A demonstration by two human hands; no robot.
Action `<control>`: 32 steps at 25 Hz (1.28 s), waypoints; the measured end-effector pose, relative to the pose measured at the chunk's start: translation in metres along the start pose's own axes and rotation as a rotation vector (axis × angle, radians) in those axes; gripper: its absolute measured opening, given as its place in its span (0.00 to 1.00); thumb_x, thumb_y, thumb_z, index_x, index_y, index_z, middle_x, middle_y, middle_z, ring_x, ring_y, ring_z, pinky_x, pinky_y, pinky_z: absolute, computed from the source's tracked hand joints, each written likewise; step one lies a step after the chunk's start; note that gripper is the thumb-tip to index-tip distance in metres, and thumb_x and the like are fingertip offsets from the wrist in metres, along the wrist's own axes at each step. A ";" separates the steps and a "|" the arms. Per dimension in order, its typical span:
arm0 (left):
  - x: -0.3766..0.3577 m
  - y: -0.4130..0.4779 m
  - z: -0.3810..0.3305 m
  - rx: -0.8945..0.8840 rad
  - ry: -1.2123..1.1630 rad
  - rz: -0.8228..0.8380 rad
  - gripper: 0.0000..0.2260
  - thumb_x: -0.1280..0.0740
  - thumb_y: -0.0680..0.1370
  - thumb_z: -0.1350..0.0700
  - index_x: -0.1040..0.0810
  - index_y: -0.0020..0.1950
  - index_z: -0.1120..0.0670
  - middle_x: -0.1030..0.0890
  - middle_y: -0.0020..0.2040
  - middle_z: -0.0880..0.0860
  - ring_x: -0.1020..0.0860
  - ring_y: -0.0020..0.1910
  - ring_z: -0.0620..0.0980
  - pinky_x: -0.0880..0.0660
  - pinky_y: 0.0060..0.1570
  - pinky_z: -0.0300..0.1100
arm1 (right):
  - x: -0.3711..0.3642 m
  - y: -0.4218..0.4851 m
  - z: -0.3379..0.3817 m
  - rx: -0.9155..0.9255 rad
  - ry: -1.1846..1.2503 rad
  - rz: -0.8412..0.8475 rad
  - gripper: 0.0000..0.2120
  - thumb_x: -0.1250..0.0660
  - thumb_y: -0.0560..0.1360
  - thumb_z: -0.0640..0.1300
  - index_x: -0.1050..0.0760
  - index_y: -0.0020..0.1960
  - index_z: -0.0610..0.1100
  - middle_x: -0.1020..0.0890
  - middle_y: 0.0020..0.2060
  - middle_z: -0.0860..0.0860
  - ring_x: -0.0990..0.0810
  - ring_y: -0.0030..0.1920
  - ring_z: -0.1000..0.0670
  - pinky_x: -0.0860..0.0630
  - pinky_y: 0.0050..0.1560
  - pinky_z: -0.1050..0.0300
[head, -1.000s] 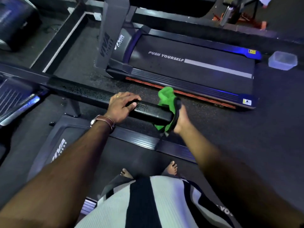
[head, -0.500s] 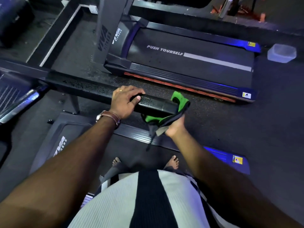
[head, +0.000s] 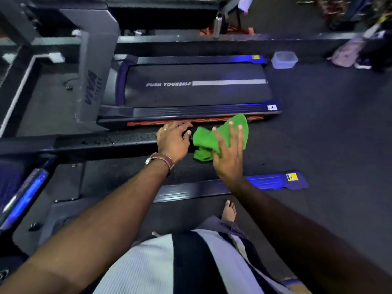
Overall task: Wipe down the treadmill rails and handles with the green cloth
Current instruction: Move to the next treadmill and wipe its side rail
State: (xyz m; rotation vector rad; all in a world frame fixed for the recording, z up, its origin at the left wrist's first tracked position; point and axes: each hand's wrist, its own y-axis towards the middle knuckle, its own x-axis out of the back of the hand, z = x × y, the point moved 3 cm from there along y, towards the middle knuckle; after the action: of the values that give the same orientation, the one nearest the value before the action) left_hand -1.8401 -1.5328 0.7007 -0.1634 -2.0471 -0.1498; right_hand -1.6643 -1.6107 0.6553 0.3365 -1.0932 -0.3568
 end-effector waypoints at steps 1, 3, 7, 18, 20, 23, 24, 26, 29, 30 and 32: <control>0.003 0.003 0.000 -0.016 0.019 0.029 0.14 0.39 0.79 0.48 0.24 0.63 0.43 0.22 0.60 0.49 0.29 0.61 0.54 0.38 0.61 0.48 | 0.001 -0.016 0.000 0.035 0.057 0.057 0.32 0.37 0.71 0.41 0.35 0.75 0.52 0.49 0.78 0.39 0.55 0.78 0.34 0.50 0.76 0.36; 0.008 0.009 0.000 -0.077 0.092 0.083 0.14 0.39 0.79 0.46 0.24 0.63 0.42 0.22 0.58 0.50 0.28 0.60 0.55 0.35 0.58 0.48 | -0.004 -0.029 0.013 -0.119 0.308 0.012 0.36 0.38 0.72 0.35 0.40 0.77 0.53 0.60 0.79 0.41 0.60 0.79 0.41 0.51 0.76 0.38; 0.013 0.017 0.007 -0.106 0.088 0.185 0.15 0.39 0.79 0.44 0.25 0.65 0.41 0.24 0.58 0.51 0.29 0.62 0.56 0.35 0.59 0.49 | -0.026 0.021 0.042 -1.054 0.973 -0.540 0.37 0.41 0.74 0.38 0.46 0.76 0.66 0.48 0.79 0.48 0.46 0.78 0.49 0.45 0.77 0.46; 0.015 0.017 0.013 -0.135 -0.049 0.195 0.13 0.35 0.77 0.48 0.22 0.61 0.39 0.23 0.49 0.50 0.28 0.54 0.54 0.35 0.52 0.46 | -0.022 0.042 0.103 -0.965 0.325 -0.080 0.24 0.43 0.83 0.48 0.41 0.78 0.51 0.63 0.78 0.43 0.60 0.75 0.29 0.51 0.75 0.36; 0.015 0.016 0.013 -0.098 -0.072 0.190 0.13 0.34 0.77 0.50 0.21 0.60 0.42 0.24 0.48 0.48 0.28 0.54 0.53 0.36 0.55 0.46 | -0.023 0.033 0.093 -0.716 0.081 0.044 0.24 0.45 0.82 0.51 0.39 0.77 0.50 0.55 0.80 0.45 0.61 0.74 0.27 0.56 0.74 0.33; 0.014 0.018 0.017 -0.064 -0.126 0.224 0.12 0.32 0.76 0.50 0.20 0.59 0.45 0.24 0.49 0.46 0.28 0.56 0.53 0.34 0.59 0.47 | -0.005 0.017 0.050 -0.137 -0.151 0.141 0.24 0.43 0.79 0.51 0.35 0.76 0.50 0.42 0.78 0.47 0.53 0.77 0.34 0.51 0.75 0.33; 0.014 0.018 0.017 -0.067 -0.156 0.234 0.13 0.31 0.75 0.49 0.21 0.60 0.44 0.24 0.50 0.46 0.27 0.57 0.52 0.33 0.61 0.49 | 0.005 0.018 0.032 0.002 -0.196 0.188 0.24 0.41 0.79 0.50 0.34 0.75 0.51 0.39 0.77 0.48 0.50 0.78 0.36 0.49 0.74 0.33; 0.015 0.017 0.016 -0.062 -0.174 0.231 0.15 0.30 0.75 0.49 0.21 0.61 0.43 0.23 0.52 0.47 0.27 0.58 0.52 0.32 0.62 0.51 | 0.018 0.042 0.014 0.006 -0.260 0.314 0.22 0.40 0.80 0.51 0.32 0.73 0.52 0.34 0.75 0.50 0.44 0.77 0.40 0.48 0.73 0.32; 0.016 0.017 0.014 -0.051 -0.123 0.208 0.15 0.29 0.74 0.50 0.21 0.61 0.48 0.21 0.56 0.51 0.26 0.58 0.55 0.31 0.61 0.51 | 0.009 0.089 0.039 -0.270 -0.296 0.549 0.19 0.45 0.80 0.55 0.25 0.66 0.51 0.24 0.66 0.49 0.32 0.71 0.41 0.43 0.71 0.35; 0.016 0.016 0.015 -0.049 -0.130 0.206 0.15 0.29 0.74 0.51 0.21 0.61 0.49 0.21 0.57 0.51 0.26 0.59 0.55 0.31 0.62 0.52 | 0.006 0.100 0.049 -0.261 -0.300 0.619 0.20 0.46 0.79 0.58 0.25 0.64 0.52 0.22 0.65 0.49 0.30 0.68 0.41 0.40 0.69 0.37; 0.016 0.014 0.015 -0.052 -0.169 0.200 0.15 0.29 0.73 0.52 0.21 0.60 0.50 0.20 0.59 0.51 0.26 0.60 0.55 0.31 0.62 0.54 | 0.010 0.101 0.044 -0.091 -0.281 0.664 0.26 0.47 0.77 0.66 0.25 0.66 0.54 0.23 0.66 0.51 0.29 0.67 0.42 0.39 0.67 0.38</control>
State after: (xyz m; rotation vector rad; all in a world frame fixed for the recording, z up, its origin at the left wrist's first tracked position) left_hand -1.8585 -1.5155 0.7086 -0.4240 -2.1815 -0.0662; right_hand -1.6881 -1.5287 0.7251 -0.1718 -1.3882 0.1451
